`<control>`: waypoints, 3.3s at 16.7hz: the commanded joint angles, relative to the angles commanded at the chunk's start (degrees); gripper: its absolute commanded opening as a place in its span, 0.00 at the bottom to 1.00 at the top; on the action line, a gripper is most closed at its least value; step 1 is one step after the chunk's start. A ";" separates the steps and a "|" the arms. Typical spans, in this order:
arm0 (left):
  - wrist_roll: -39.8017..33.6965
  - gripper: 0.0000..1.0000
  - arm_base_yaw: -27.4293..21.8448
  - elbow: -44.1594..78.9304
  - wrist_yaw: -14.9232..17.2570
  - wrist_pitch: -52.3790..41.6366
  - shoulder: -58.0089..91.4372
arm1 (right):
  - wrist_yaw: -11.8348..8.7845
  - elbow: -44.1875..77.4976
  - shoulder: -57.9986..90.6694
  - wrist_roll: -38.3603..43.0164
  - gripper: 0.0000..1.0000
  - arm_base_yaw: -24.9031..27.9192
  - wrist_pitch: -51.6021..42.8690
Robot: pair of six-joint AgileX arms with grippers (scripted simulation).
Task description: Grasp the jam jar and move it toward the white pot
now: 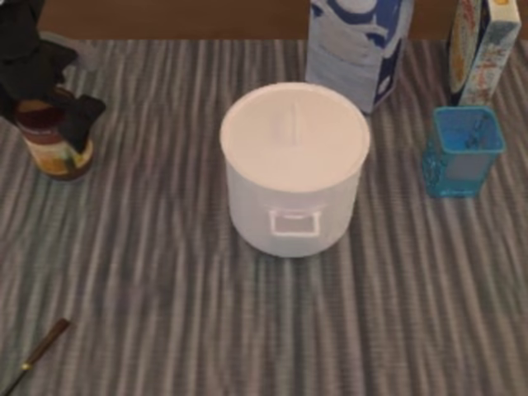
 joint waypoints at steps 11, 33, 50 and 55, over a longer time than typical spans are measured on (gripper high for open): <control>0.00 0.17 0.00 0.00 0.00 0.00 0.00 | 0.00 0.00 0.00 0.00 1.00 0.00 0.00; 0.10 0.00 1.05 -21.80 -0.32 -2.42 -24.92 | 0.00 0.00 0.00 0.00 1.00 0.00 0.00; -24.62 0.00 -8.49 -23.96 -0.41 0.54 -23.55 | 0.00 0.00 0.00 0.00 1.00 0.00 0.00; -40.65 0.00 -14.66 -23.55 -0.25 3.22 -20.68 | 0.00 0.00 0.00 0.00 1.00 0.00 0.00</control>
